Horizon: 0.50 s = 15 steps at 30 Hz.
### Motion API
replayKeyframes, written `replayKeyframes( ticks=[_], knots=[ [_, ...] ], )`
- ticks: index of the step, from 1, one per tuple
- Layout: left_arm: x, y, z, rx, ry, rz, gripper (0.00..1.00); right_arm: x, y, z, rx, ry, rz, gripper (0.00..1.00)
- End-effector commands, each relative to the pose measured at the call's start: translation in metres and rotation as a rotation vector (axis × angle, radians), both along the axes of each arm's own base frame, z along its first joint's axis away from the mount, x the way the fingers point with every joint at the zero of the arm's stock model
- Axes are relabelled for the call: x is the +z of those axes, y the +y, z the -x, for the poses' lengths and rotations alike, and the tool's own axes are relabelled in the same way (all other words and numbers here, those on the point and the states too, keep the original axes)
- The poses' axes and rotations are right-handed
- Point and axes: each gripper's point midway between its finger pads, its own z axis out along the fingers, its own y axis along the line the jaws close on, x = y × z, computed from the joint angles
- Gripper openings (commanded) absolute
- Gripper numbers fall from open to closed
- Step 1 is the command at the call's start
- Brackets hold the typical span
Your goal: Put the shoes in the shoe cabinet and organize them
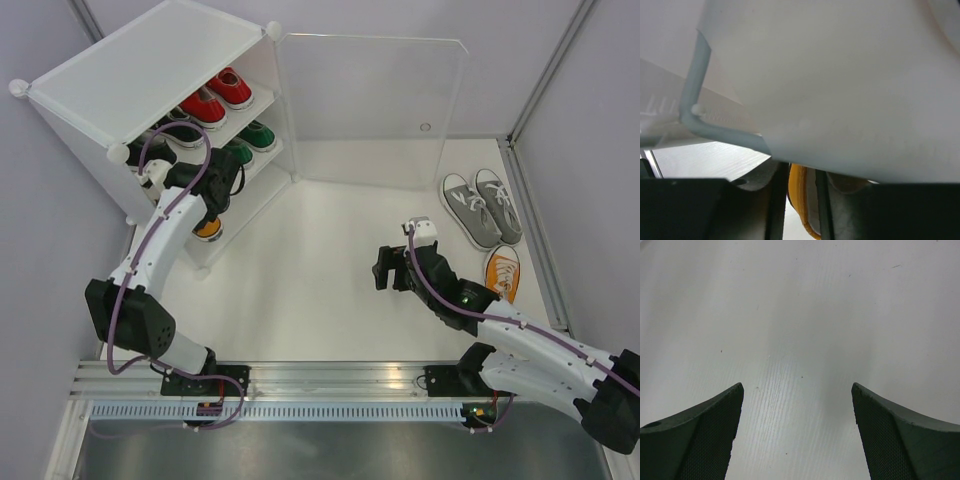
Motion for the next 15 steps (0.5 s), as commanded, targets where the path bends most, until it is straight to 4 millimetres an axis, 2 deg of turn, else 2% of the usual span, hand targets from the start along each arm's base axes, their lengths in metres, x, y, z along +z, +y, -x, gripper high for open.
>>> replayKeyframes(
  ticks=[1, 9, 12, 15],
  knots=[
    [0.01, 0.01, 0.029, -0.021, 0.096, -0.022, 0.34, 0.006, 0.007, -0.005, 0.017, -0.021, -0.022, 0.92],
    [0.029, -0.025, 0.021, -0.152, -0.019, 0.09, 0.46, 0.001, 0.013, -0.003, 0.047, 0.0, -0.019, 0.91],
    [0.033, -0.041, 0.019, -0.208, -0.039, 0.11, 0.53, 0.002, 0.018, -0.003, 0.074, -0.003, -0.025, 0.91],
    [0.035, -0.051, 0.025, -0.25, -0.049, 0.133, 0.63, 0.007, 0.029, -0.001, 0.132, -0.008, -0.044, 0.9]
  ],
)
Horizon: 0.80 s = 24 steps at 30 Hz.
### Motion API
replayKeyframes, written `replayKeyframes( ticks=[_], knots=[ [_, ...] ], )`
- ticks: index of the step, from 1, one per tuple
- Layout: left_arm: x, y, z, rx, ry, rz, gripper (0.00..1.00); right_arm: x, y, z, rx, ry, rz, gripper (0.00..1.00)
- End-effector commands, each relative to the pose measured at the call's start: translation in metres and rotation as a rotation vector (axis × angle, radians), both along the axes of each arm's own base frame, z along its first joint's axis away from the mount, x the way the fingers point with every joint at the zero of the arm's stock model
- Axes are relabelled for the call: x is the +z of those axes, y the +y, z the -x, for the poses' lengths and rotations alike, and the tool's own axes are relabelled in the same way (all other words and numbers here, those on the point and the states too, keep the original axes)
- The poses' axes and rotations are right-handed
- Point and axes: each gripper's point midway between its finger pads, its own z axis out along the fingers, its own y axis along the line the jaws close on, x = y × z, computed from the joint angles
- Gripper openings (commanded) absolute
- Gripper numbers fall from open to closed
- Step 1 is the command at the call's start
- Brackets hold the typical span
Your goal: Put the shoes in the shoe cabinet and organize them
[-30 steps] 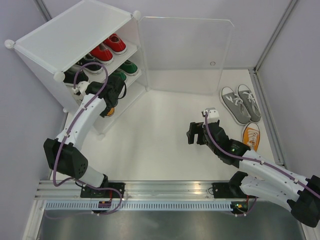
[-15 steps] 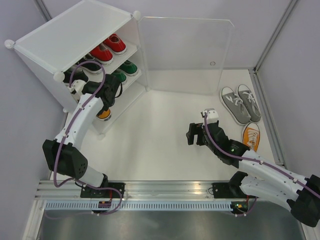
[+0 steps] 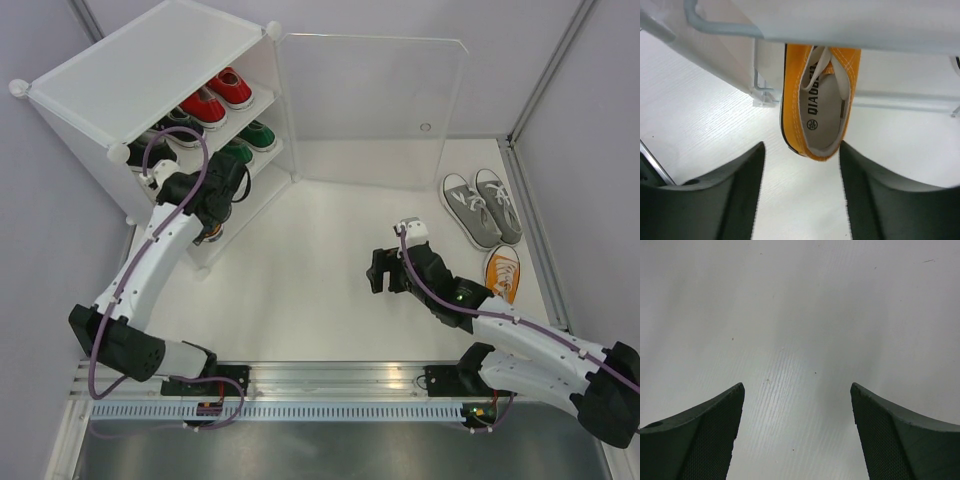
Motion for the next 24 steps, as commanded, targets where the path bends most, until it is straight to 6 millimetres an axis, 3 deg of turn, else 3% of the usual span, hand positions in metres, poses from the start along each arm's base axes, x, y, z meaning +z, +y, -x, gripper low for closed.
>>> replayKeyframes(
  ticks=[1, 3, 4, 6, 8, 13, 24],
  knots=[
    [0.017, -0.011, 0.01, -0.071, -0.034, 0.035, 0.7, 0.017, 0.02, -0.003, 0.085, -0.037, -0.058, 0.9],
    [0.021, -0.019, 0.017, -0.115, -0.05, 0.041, 0.78, 0.021, 0.024, -0.003, 0.111, -0.042, -0.064, 0.89],
    [0.022, -0.022, 0.02, -0.128, -0.054, 0.039, 0.89, 0.021, 0.026, -0.002, 0.12, -0.041, -0.068, 0.89],
    [0.02, -0.029, 0.027, -0.159, -0.06, 0.038, 0.99, 0.024, 0.03, -0.001, 0.138, -0.046, -0.079, 0.89],
    [0.015, -0.033, 0.029, -0.162, -0.062, 0.032, 1.0, 0.025, 0.031, -0.002, 0.144, -0.047, -0.079, 0.89],
    [-0.019, -0.03, 0.026, -0.122, 0.003, -0.03, 1.0, 0.022, 0.034, 0.0, 0.165, -0.039, -0.077, 0.89],
    [-0.04, -0.006, 0.006, 0.037, 0.019, -0.144, 0.93, 0.019, 0.037, 0.006, 0.193, -0.028, -0.092, 0.89]
  ],
)
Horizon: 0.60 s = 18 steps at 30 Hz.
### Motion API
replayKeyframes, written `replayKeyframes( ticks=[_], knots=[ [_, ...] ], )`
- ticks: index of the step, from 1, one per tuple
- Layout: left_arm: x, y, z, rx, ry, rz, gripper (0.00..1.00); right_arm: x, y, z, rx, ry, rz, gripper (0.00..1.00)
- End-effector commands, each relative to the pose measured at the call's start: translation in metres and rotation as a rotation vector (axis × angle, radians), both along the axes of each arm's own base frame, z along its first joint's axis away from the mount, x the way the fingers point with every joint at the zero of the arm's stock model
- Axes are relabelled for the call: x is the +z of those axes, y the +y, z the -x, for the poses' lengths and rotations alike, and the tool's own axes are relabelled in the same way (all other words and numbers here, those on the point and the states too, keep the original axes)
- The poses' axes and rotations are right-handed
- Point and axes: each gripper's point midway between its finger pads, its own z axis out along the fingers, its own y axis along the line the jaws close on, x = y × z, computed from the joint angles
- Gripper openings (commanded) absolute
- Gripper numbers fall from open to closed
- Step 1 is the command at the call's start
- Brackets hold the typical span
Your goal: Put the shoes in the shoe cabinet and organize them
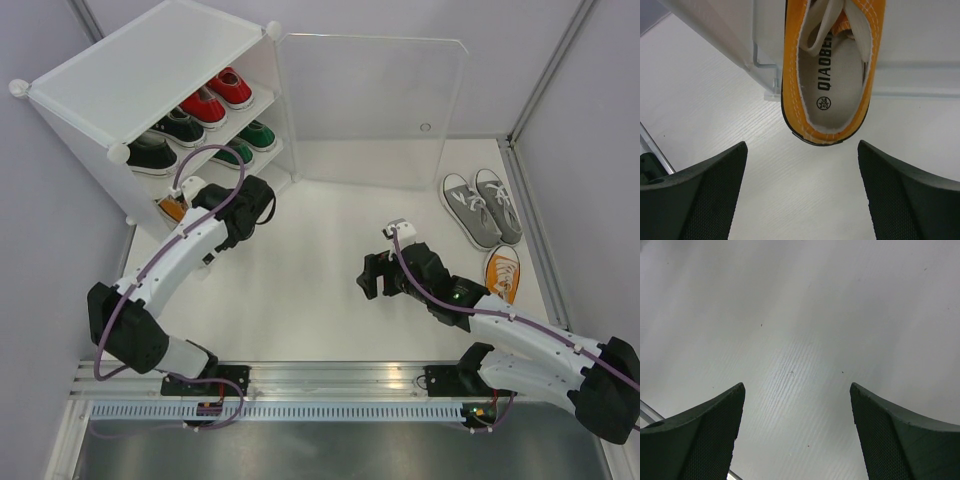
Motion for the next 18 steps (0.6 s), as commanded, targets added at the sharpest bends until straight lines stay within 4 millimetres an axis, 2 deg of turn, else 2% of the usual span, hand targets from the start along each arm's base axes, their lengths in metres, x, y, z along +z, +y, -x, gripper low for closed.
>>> replayKeyframes(
  ticks=[1, 11, 16, 18],
  knots=[
    [0.004, 0.016, -0.009, 0.088, -0.064, -0.037, 0.92, 0.02, 0.009, -0.006, 0.02, -0.05, -0.057, 0.89],
    [-0.01, 0.021, -0.025, 0.129, -0.025, -0.079, 0.85, 0.023, 0.009, -0.005, 0.023, -0.06, -0.071, 0.89],
    [-0.013, 0.028, -0.029, 0.16, -0.024, -0.09, 0.75, 0.021, 0.009, -0.003, 0.025, -0.054, -0.07, 0.89],
    [-0.013, 0.031, -0.03, 0.166, -0.021, -0.097, 0.67, 0.021, 0.009, -0.003, 0.024, -0.057, -0.072, 0.89]
  ],
)
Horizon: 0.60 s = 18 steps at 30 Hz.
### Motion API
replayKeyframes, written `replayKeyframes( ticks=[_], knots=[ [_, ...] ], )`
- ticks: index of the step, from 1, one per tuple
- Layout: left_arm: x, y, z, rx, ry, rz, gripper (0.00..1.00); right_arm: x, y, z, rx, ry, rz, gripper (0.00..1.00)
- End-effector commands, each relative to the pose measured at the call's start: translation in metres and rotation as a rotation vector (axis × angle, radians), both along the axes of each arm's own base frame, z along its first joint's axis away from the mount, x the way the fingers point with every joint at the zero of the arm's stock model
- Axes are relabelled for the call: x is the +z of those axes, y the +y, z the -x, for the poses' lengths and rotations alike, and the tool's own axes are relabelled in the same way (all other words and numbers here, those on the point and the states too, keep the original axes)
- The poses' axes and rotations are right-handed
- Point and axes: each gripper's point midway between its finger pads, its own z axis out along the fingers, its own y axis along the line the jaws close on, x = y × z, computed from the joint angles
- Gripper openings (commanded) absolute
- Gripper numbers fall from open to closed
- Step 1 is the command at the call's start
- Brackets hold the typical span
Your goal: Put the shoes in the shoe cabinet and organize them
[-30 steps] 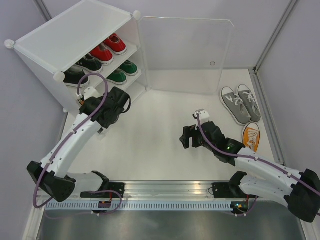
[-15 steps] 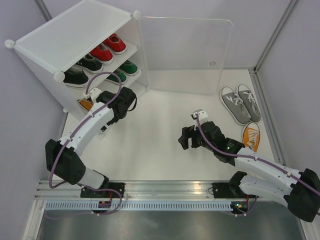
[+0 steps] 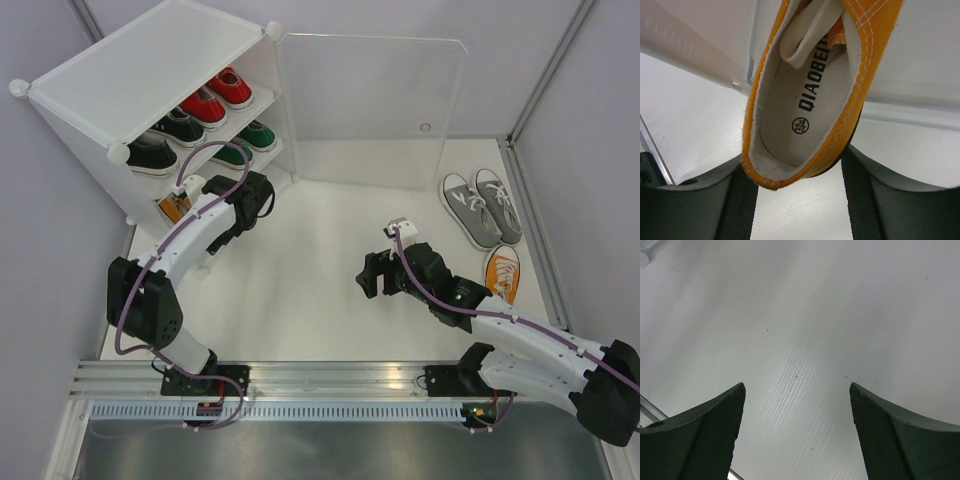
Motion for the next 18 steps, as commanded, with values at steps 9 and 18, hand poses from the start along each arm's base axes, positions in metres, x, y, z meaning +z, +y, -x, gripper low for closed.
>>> replayKeyframes(
  ticks=[9, 18],
  knots=[
    [0.022, 0.025, -0.014, 0.118, -0.083, -0.081, 0.37, 0.011, 0.005, -0.003, 0.013, -0.033, -0.039, 0.88],
    [0.031, 0.038, -0.009, 0.221, -0.116, -0.086, 0.28, 0.008, 0.004, -0.003, 0.008, -0.028, -0.028, 0.88]
  ],
)
